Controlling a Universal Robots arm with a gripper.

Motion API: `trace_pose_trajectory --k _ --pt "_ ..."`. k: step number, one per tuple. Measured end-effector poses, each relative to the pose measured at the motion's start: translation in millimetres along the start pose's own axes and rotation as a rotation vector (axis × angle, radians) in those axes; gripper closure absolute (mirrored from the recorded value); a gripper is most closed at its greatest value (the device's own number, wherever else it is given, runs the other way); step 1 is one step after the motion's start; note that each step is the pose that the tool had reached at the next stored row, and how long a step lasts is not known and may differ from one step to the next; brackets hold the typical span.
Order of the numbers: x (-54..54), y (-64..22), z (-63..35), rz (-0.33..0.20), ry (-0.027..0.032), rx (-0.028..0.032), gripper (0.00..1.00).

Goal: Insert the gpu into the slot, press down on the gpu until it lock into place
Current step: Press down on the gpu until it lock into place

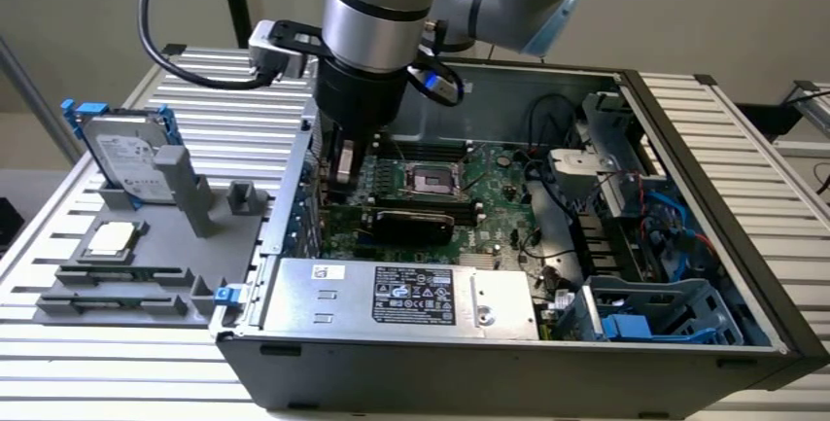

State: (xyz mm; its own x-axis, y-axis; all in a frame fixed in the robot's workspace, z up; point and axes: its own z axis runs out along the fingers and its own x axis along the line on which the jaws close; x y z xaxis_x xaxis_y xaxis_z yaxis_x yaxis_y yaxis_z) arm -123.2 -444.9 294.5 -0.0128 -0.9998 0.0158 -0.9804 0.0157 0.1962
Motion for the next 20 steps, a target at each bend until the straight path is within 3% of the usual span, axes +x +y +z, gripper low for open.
trace_pose_trajectory --k 4,8,9,11,13,16,20 --pt "0.0 0.5 -2.9 0.004 0.0068 -0.0087 0.89" --pt "0.0 0.5 -2.9 0.021 0.0044 -0.0111 0.89" --pt "0.0 0.4 -2.7 0.023 0.0064 -0.0113 0.89" --pt "0.1 0.3 -2.5 0.027 0.0163 -0.0130 0.89" --pt "0.0 0.4 -2.3 0.031 0.0202 -0.0215 0.89" --pt "0.0 1.0 -2.0 0.042 0.0193 -0.0329 0.89" --pt "0.0 1.2 -1.8 0.071 0.0129 -0.0368 0.89"
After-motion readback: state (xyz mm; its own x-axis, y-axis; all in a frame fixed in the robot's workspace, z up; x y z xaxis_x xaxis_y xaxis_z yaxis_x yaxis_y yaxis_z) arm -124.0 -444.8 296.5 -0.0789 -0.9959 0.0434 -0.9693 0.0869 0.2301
